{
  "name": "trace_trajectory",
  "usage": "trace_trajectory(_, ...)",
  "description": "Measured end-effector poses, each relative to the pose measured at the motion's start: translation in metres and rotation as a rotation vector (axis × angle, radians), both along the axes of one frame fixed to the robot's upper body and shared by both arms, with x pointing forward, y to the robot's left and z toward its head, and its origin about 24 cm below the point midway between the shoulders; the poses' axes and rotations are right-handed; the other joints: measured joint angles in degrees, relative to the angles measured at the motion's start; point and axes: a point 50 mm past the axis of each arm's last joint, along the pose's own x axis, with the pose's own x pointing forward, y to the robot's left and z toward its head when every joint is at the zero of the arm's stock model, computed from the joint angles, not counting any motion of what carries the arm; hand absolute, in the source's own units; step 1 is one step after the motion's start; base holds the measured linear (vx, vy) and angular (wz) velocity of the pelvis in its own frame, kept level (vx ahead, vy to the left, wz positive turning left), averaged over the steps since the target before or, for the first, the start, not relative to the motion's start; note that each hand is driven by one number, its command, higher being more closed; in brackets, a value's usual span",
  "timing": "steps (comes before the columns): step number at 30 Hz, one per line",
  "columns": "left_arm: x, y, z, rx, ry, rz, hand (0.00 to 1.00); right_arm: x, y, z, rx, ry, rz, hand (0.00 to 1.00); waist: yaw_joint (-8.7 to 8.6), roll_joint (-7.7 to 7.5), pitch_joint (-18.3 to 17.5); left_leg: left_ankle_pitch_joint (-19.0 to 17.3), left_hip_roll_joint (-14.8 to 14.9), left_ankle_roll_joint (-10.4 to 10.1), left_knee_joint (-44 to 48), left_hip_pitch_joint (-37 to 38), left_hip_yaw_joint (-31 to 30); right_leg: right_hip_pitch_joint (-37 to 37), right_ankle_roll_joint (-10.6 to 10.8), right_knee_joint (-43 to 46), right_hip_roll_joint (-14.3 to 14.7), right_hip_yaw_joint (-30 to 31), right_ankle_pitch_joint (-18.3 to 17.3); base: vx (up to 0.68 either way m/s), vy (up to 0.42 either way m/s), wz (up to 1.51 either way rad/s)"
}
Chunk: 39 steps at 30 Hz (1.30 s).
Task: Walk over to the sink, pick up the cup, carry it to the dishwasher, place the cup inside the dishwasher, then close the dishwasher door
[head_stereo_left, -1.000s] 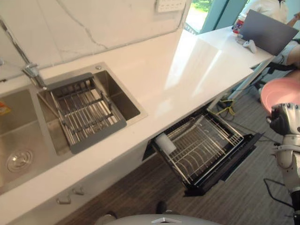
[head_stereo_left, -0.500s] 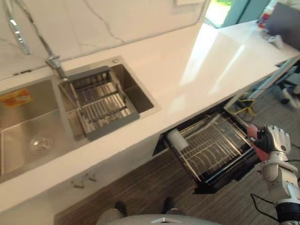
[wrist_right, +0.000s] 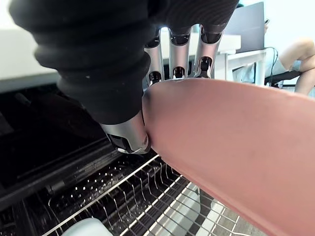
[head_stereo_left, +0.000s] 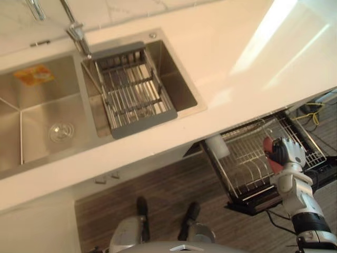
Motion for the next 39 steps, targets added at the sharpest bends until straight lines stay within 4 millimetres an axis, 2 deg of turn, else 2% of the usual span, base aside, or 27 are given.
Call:
trace_trajectory(2,0.018,0.002,0.003,0.004,-0.049,-0.007,0.0,0.014,-0.002,0.013,0.046,-0.054,-0.028,1.0,0.02,0.27,3.86,1.07,-0.09,0.24,0.04,-2.26,-0.98,-1.58,-0.31,-0.01,0.02,-0.89,0.75,-0.07,0.025,0.2)
trace_trajectory(3,0.022,0.002,0.004,0.003,-0.062,-0.004,0.0,0.018,-0.003,0.017,0.056,-0.064,-0.034,1.0,0.12,0.36,4.68,1.32,-0.1,0.19,0.06,-2.76,-1.13,-1.99,-0.45,0.02,0.02,-0.97,0.92,-0.08,0.039,0.17)
trace_trajectory(5,0.037,0.002,0.008,-0.006,-0.113,0.003,0.0,0.03,-0.011,0.035,0.082,-0.107,-0.065,1.0,0.73,1.24,8.13,1.97,-0.18,0.31,0.31,-4.24,-1.52,-3.13,-0.98,0.08,0.0,-0.95,1.45,-0.07,0.041,0.09)
trace_trajectory(7,0.044,0.002,0.01,-0.013,-0.133,0.006,0.0,0.037,-0.017,0.052,0.101,-0.154,-0.088,1.0,1.11,2.06,9.45,2.25,-0.18,0.39,0.71,-5.69,-1.57,-4.38,-1.2,0.08,0.0,-0.89,1.87,-0.07,0.041,0.03)
trace_trajectory(8,0.049,0.002,0.011,-0.015,-0.144,0.002,0.0,0.043,-0.022,0.067,0.108,-0.192,-0.11,1.0,1.36,3.0,10.49,2.41,-0.17,0.48,1.25,-7.01,-1.61,-5.56,-1.42,0.1,-0.01,-0.82,2.29,-0.05,0.034,0.01)
trace_trajectory(11,0.055,0.001,0.012,-0.025,-0.159,0.006,0.0,0.051,-0.031,0.09,0.115,-0.241,-0.142,1.0,1.65,4.73,11.51,2.52,-0.14,0.65,2.01,-9.56,-1.66,-7.83,-1.8,0.28,-0.08,-0.57,2.75,-0.04,0.026,-0.01)
trace_trajectory(16,0.064,-0.002,0.014,-0.04,-0.171,-0.016,0.0,0.056,-0.043,0.113,0.083,-0.246,-0.201,1.0,1.72,7.34,12.79,3.1,-0.2,0.91,1.94,-12.1,-1.3,-11.19,-2.06,1.21,-0.4,0.39,2.9,0.0,0.009,-0.04)
trace_trajectory(22,0.068,-0.01,0.013,-0.065,-0.174,-0.043,0.0,0.052,-0.059,0.139,0.046,-0.295,-0.281,1.0,1.93,9.03,13.42,3.2,-0.48,0.98,1.94,-14.24,-1.3,-14.88,-2.06,1.5,-0.52,2.77,3.82,0.05,0.008,-0.17)
trace_trajectory(23,0.072,-0.011,0.014,-0.069,-0.18,-0.045,0.0,0.052,-0.06,0.144,0.032,-0.298,-0.288,0.0,1.84,9.47,13.63,3.2,-0.57,0.98,1.95,-14.42,-1.38,-15.33,-2.0,1.51,-0.56,3.29,3.93,0.06,0.008,-0.22)
trace_trajectory(27,0.086,-0.016,0.018,-0.075,-0.206,-0.074,0.0,0.051,-0.061,0.145,0.012,-0.277,-0.295,0.0,1.76,10.87,13.66,3.2,-0.74,0.98,1.94,-14.47,-2.31,-15.97,-2.02,1.77,-0.59,4.19,3.96,0.05,0.003,-0.12)
trace_trajectory(33,0.09,-0.022,0.018,-0.084,-0.206,-0.102,0.0,0.056,-0.054,0.13,0.126,-0.266,-0.252,0.0,1.76,11.16,13.47,3.23,-1.08,0.89,1.7,-14.52,-3.03,-17.06,-2.19,2.71,-0.89,5.34,3.78,0.02,0.002,-0.07)
trace_trajectory(36,0.09,-0.023,0.017,-0.087,-0.202,-0.106,0.0,0.059,-0.04,0.115,0.284,-0.297,-0.175,0.0,1.59,11.22,13.43,3.44,-1.1,0.68,1.28,-14.14,-3.02,-17.04,-2.19,2.94,-1.04,5.44,3.74,0.0,0.0,0.0)
trace_trajectory(39,0.085,-0.023,0.014,-0.085,-0.174,-0.103,0.0,0.065,-0.016,0.102,0.482,-0.353,-0.048,0.0,1.13,11.22,13.43,4.27,-1.12,0.62,-0.71,-12.27,-2.68,-16.71,-1.97,3.69,-1.15,5.99,3.38,0.03,-0.012,-0.07)
